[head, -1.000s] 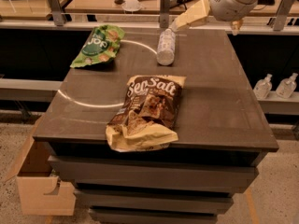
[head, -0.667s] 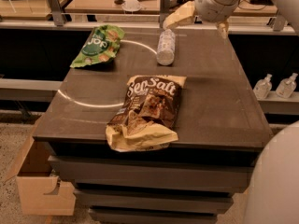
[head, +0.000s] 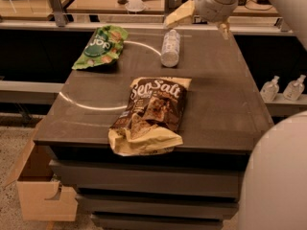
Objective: Move blue plastic bottle near green rice chip bag
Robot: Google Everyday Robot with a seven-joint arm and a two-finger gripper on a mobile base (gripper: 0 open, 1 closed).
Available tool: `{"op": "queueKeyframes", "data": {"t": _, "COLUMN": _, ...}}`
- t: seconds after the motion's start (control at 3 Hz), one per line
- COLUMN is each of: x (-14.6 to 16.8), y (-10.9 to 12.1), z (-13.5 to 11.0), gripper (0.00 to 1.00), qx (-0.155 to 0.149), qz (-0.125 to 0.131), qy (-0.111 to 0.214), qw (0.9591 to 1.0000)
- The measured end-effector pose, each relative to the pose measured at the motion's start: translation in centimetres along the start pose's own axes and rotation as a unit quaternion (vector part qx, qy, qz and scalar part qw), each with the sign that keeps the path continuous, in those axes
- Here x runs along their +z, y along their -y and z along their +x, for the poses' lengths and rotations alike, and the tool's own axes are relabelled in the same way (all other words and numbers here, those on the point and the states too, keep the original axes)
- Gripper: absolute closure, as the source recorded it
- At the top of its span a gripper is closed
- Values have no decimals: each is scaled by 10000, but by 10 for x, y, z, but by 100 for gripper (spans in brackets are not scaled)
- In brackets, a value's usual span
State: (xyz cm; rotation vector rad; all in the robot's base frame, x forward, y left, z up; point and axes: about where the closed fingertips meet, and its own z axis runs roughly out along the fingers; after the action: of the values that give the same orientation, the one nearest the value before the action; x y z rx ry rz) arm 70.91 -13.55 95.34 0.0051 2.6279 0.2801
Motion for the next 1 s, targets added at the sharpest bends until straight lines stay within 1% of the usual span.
{"op": "queueKeyframes", "data": {"t": 0.33, "x": 19, "y": -7, "z": -15, "gripper": 0, "qx": 676, "qz": 197, "qy": -131, "qw": 9974}}
{"op": "queueKeyframes", "data": {"t": 0.67, "x": 40, "y": -15, "z": -19, "gripper": 0, "qx": 942, "qz": 238, "qy": -309, "qw": 9948}}
{"op": "queueKeyframes", "data": {"t": 1.0, "x": 67, "y": -29, "z": -19, "gripper": 0, "qx": 841, "qz": 172, "qy": -514, "qw": 9950}}
